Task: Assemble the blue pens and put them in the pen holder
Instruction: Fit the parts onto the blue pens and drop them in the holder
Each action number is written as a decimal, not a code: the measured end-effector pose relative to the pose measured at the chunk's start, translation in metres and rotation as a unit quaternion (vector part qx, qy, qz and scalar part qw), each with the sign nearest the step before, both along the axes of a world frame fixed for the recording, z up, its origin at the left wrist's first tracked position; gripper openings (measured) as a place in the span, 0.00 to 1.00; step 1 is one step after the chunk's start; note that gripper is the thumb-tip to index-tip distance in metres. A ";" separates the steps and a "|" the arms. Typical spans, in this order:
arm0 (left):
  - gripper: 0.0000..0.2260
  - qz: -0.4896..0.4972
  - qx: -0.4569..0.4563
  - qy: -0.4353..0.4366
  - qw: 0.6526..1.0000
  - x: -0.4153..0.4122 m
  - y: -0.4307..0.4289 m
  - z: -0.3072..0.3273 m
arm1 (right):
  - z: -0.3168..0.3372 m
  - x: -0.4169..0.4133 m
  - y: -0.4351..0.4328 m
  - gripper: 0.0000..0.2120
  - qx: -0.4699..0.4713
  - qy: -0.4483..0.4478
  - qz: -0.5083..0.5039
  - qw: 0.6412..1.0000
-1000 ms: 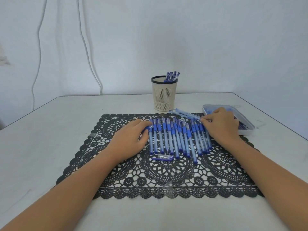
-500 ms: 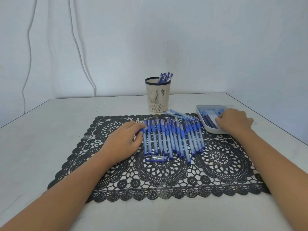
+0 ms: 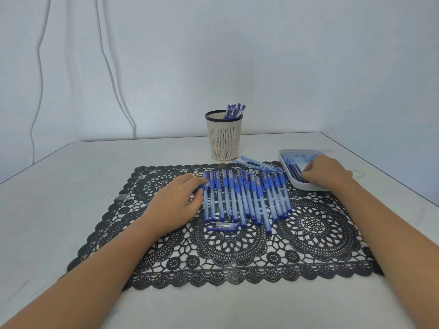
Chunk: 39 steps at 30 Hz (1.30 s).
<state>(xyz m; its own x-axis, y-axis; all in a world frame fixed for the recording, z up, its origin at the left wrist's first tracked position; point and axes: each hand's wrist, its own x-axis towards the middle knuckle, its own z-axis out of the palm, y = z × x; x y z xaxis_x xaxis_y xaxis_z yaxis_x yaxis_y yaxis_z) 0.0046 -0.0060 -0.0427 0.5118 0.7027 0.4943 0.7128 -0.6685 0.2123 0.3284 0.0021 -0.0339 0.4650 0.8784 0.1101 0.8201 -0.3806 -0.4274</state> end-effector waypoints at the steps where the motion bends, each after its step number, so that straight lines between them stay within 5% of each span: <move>1: 0.14 0.000 -0.001 -0.002 1.000 0.000 0.000 0.000 | -0.001 0.000 0.001 0.05 0.003 -0.004 0.002 1.000; 8: 0.14 0.000 -0.002 -0.002 1.000 0.000 0.001 -0.001 | 0.001 -0.005 -0.002 0.15 0.021 -0.044 -0.012 0.999; 17: 0.15 0.007 -0.023 -0.019 1.000 -0.001 0.002 -0.002 | 0.002 -0.015 -0.009 0.06 0.136 -0.039 -0.033 0.989; 22: 0.13 0.003 -0.023 -0.024 0.999 -0.002 0.005 -0.003 | 0.017 -0.041 -0.019 0.06 0.239 0.041 0.104 0.965; 28: 0.13 -0.005 -0.024 -0.036 0.999 -0.004 0.007 -0.005 | 0.027 -0.073 -0.041 0.04 0.187 0.051 0.287 0.938; 39: 0.13 -0.023 -0.023 -0.045 0.998 -0.005 0.008 -0.005 | 0.019 -0.087 -0.046 0.04 0.184 0.032 0.344 0.920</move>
